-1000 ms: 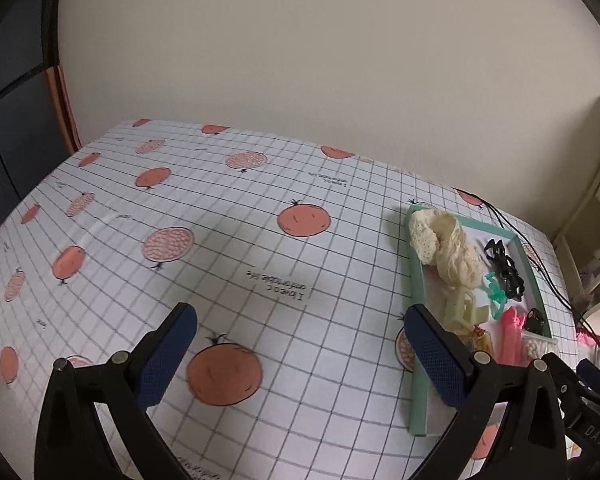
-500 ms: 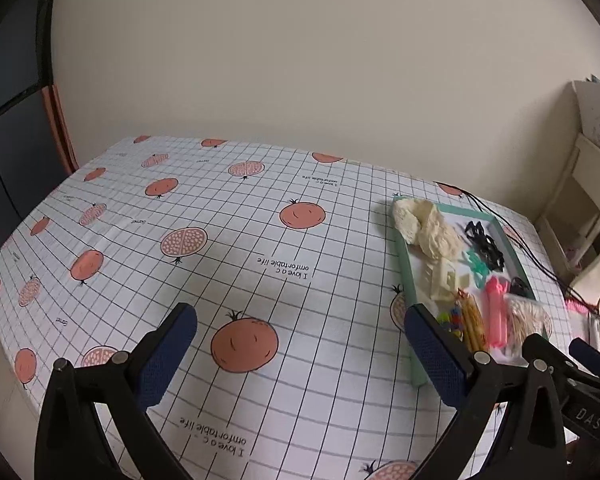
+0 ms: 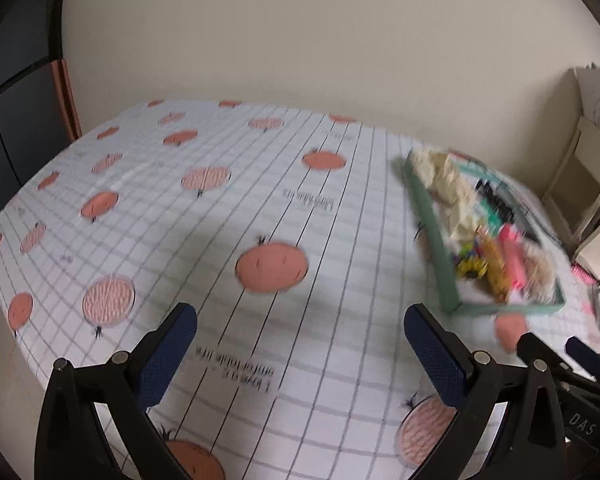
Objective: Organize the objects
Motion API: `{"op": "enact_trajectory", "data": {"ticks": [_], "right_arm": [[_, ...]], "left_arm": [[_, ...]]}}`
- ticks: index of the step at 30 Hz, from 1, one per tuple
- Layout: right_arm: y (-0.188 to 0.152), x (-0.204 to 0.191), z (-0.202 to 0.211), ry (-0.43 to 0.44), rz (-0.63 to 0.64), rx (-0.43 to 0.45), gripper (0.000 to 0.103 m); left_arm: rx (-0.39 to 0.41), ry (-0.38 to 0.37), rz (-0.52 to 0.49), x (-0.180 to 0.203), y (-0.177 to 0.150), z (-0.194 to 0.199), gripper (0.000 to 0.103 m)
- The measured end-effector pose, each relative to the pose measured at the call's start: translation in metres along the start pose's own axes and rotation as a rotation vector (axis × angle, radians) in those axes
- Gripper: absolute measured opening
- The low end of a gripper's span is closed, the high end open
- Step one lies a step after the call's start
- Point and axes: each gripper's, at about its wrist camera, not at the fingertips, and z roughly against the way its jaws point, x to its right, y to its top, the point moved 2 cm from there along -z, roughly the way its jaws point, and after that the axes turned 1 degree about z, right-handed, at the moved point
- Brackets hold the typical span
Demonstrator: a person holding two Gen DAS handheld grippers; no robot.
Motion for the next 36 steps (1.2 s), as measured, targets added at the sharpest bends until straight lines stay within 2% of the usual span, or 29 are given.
{"op": "enact_trajectory", "data": {"ticks": [8, 12, 19, 36], "right_arm": [[-0.035, 0.006, -0.026, -0.026, -0.003, -0.06, 0.103], [-0.045, 0.009, -0.037, -0.062, 0.01, -0.089, 0.103], [-0.046, 0.019, -0.045, -0.126, 0.016, -0.082, 0.103], [-0.044, 0.018, -0.048, -0.135, 0.012, -0.049, 0.103]], "left_arm": [[-0.093, 0.039, -0.017, -0.008, -0.039, -0.03, 0.103], [-0.111, 0.06, -0.025, -0.008, -0.048, -0.039, 0.103], [-0.12, 0.07, -0.042, -0.004, -0.053, -0.047, 0.103], [-0.084, 0.08, -0.007, -0.005, -0.055, -0.053, 0.103]]}}
